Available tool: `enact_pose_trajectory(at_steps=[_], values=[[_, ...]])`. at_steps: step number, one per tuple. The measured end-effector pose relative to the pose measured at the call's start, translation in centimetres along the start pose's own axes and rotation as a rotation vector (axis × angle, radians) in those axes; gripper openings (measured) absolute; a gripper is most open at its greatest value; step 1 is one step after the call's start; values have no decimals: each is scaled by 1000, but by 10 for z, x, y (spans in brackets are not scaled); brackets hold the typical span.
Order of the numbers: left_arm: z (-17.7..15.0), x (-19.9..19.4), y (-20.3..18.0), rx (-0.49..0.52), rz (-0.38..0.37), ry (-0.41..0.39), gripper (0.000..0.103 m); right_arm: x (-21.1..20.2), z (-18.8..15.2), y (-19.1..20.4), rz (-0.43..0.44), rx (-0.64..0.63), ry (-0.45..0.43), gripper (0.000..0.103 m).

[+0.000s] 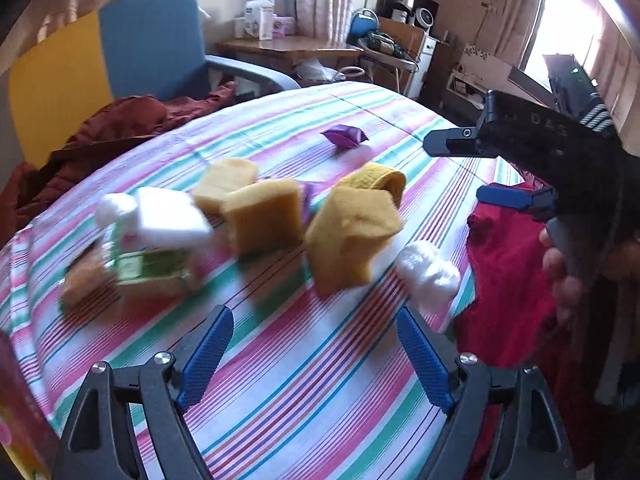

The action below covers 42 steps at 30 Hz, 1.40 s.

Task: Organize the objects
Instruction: 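Move both tools back toward the yellow sponges and clear plastic bag, then grasp a yellow sponge with the left tool while the right tool grasps the clear plastic bag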

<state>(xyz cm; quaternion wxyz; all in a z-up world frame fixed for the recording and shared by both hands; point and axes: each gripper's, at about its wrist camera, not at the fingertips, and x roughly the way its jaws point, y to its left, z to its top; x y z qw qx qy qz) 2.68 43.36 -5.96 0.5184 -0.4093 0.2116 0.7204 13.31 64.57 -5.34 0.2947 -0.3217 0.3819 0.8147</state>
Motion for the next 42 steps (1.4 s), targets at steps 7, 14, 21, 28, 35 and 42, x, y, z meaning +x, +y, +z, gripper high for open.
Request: enact_pose_trajectory(at_steps=[7,14,21,28,35,42], values=[[21,33,-21,25,43,23,83,4,2,-3,23,22,18,103],[33,59,-35,45,60,45,77,7,5,-9,34,49,23,103],[23,58,-17,-18,2,28,46,14,5,-9,7,29,44,103],[-10,22,7,-75,27,5,46,38,-8,8,-31,-96,179,99],[-45,-15,34,-157,65,-20,46,61,-31,22,-116,-229,305,71],[-62,-56,52,-204,98,-87,46,66,-48,33,-188,-349,347,39]])
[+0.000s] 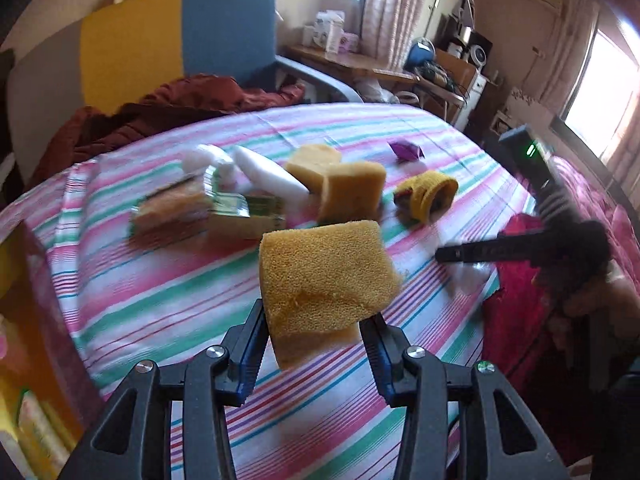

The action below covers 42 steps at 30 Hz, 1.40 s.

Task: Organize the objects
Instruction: 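Grasp a yellow sponge with the left tool while the right tool grasps the clear plastic bag, then release the sponge into the gold tray with the left tool while the right tool drops the plastic bag in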

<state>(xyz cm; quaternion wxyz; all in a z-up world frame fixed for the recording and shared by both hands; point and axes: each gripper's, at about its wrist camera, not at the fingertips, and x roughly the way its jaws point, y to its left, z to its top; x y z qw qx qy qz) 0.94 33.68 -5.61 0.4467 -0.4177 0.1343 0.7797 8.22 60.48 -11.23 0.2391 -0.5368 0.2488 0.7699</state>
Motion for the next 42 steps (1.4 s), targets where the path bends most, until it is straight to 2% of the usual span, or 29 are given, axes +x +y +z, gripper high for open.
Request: enact_pose_trajectory(at_steps=[4,7,11,13,15,21,28,31,36,42], values=[[-3,-25,16,-47,10,-48,46,4,-5,12,-56,-81,4,35],[-10,-45,29,-82,25,-73,46,4,-7,18,-60,-115,-6,34],[-22,-67,48,-132,52,-92,46,-5,-12,26,53,-162,-34,34],[-31,-80,62,-175,70,-107,46,-14,-18,40,123,-225,-62,34],[-38,-90,75,-212,77,-119,46,-20,-24,54,143,-284,-76,34],[-63,-131,119,-339,128,-181,46,-46,-39,126,245,-409,-135,34],[-96,-182,165,-472,214,-273,46,-82,-62,233,435,-567,-182,34],[-112,-203,186,-527,255,-304,46,-89,-75,274,516,-621,-174,34],[-140,-235,216,-606,329,-350,46,-86,-106,334,587,-726,-134,34],[-161,-248,228,-654,341,-366,46,-70,-133,381,643,-788,-71,34]])
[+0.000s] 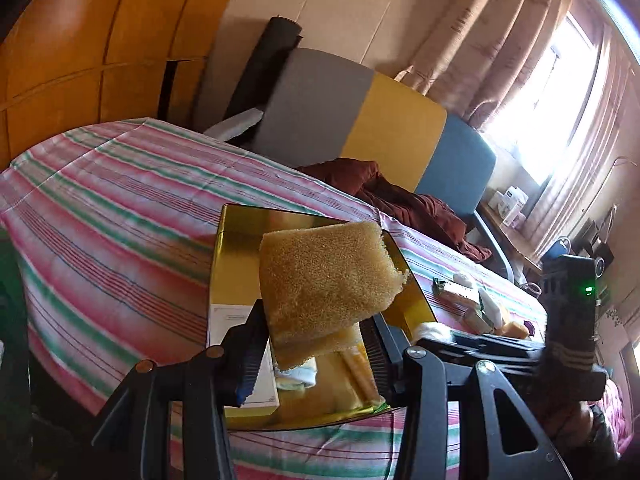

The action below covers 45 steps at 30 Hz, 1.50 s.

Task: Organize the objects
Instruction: 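Release the sponge into the gold tray with the left tool while the right tool drops the plastic bag in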

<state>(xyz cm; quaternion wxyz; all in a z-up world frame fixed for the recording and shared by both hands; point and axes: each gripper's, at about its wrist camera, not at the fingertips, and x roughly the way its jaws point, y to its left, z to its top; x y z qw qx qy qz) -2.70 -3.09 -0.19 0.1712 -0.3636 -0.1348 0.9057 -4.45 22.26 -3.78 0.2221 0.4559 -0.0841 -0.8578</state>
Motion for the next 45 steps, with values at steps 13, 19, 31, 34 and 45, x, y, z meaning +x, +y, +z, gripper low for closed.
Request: enact_pose_trajectory(at_steps=[13,19,31,34,45], values=[[-6,11,-8,11,-33,39,46,37,-11,14,89,29,58,59],[-6,22,-18,27,-45,58,46,22,-16,3,-15,40,25,59],[-8,61,-70,136,-135,132,47,-22,-23,-35,-307,153,-136,67],[-14,73,-88,186,-162,156,48,-31,-24,-47,-335,203,-170,67],[-18,109,-106,108,-255,294,72,-46,-33,-76,-386,302,-211,78]])
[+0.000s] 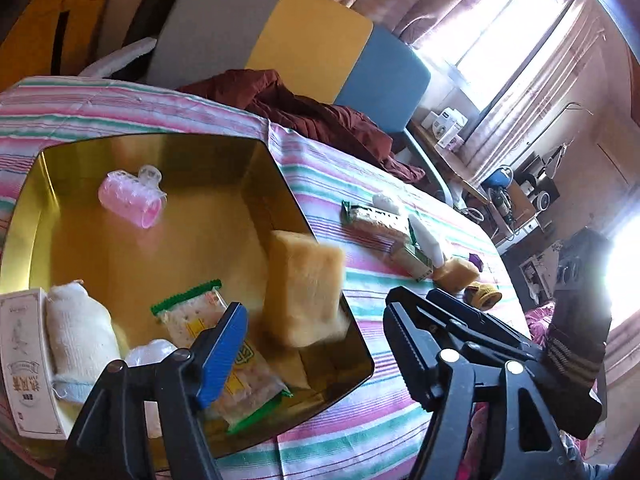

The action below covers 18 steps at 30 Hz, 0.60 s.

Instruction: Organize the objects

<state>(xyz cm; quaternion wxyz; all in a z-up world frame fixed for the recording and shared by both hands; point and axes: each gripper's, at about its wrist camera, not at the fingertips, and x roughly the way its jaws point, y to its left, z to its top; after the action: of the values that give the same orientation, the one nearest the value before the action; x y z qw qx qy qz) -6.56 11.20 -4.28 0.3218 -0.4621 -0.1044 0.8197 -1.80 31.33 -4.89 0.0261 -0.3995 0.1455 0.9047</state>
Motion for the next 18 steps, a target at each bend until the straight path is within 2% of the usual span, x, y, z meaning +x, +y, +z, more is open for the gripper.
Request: enact_pose_trajectory(at_steps=[5,7,10,12,18], values=[[-6,-3,12,-28,49,-5,71,2,-5,1,14,-1,12,82],[-10,-7,16,-26,92,-15,70,4,-6,2,18,-2,16,86],[-16,-19,19,-15,202,-69,70,5,-8,5,25,-8,22,88],[-18,-27,19,-7,248,-100,70,5,-9,8,27,-19,23,89],[-22,-41,19,-3,327,-143,70,1,-12,19,33,-60,15,93]])
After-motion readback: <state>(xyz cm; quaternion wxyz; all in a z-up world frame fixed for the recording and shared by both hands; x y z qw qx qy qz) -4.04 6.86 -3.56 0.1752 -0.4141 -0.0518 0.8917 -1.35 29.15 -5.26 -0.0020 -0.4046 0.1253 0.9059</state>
